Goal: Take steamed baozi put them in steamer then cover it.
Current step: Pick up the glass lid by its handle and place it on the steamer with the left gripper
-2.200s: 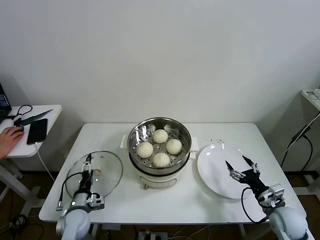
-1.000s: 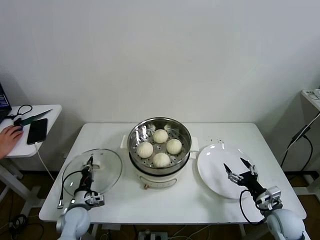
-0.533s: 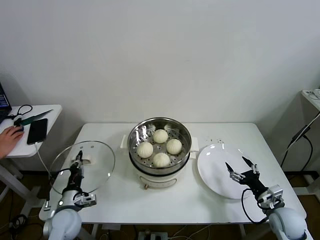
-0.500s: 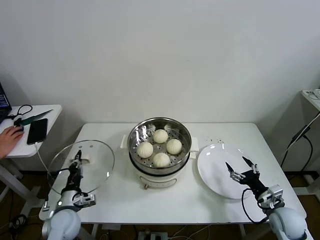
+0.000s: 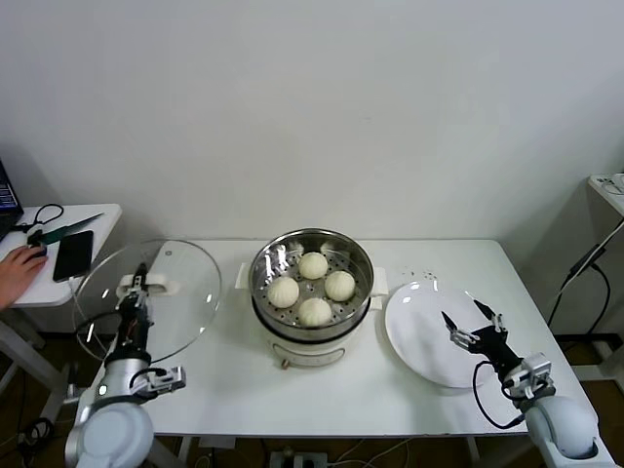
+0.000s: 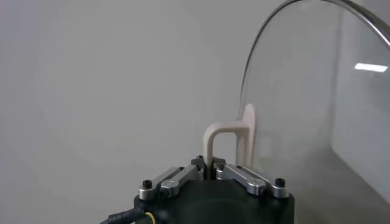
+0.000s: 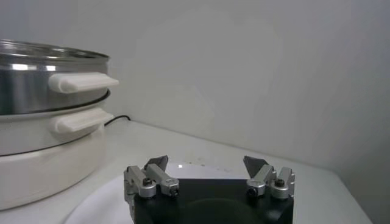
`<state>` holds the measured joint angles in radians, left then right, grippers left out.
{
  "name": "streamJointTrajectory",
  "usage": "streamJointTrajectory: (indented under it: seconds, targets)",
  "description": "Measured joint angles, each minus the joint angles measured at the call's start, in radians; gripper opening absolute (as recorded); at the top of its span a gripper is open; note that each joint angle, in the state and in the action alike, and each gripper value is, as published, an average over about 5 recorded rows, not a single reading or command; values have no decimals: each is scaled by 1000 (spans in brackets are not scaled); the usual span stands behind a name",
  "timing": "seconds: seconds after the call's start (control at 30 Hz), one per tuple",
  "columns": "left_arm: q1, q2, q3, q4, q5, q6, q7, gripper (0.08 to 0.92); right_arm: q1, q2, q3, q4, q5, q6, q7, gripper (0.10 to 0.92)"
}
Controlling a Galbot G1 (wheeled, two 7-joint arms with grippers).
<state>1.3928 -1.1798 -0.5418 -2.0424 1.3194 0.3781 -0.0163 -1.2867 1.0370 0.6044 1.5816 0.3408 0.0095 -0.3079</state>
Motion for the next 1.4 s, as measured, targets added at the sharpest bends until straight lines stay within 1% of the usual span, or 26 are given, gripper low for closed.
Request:
streamJointTrajectory:
  seconds: [0.13,0.27,0.37,0.47,0.63,0.8,1.17,1.4]
  targets:
    - [-55,61,92,-42,-3,80,47,146,15,-3,-7,-12,-4,2,0,823]
    - [-137,109,206,-58,-1,163,111,146,27,-1,-9,-25,-9,6,1,823]
    - [-212,124,294,-56,9,219,163,146,30,2,-4,-34,-13,10,0,823]
    - [-287,121,377,-42,27,266,213,146,30,4,6,-42,-15,14,-2,823]
    - [-396,79,496,2,64,320,279,146,28,4,23,-53,-16,22,-5,823]
    - [-468,16,584,56,96,351,311,146,26,9,38,-60,-20,28,-8,823]
    - [-523,-131,684,177,115,359,309,146,22,19,61,-69,-30,39,-12,823]
    - [-537,-194,710,237,122,359,301,146,23,21,66,-74,-39,44,-15,823]
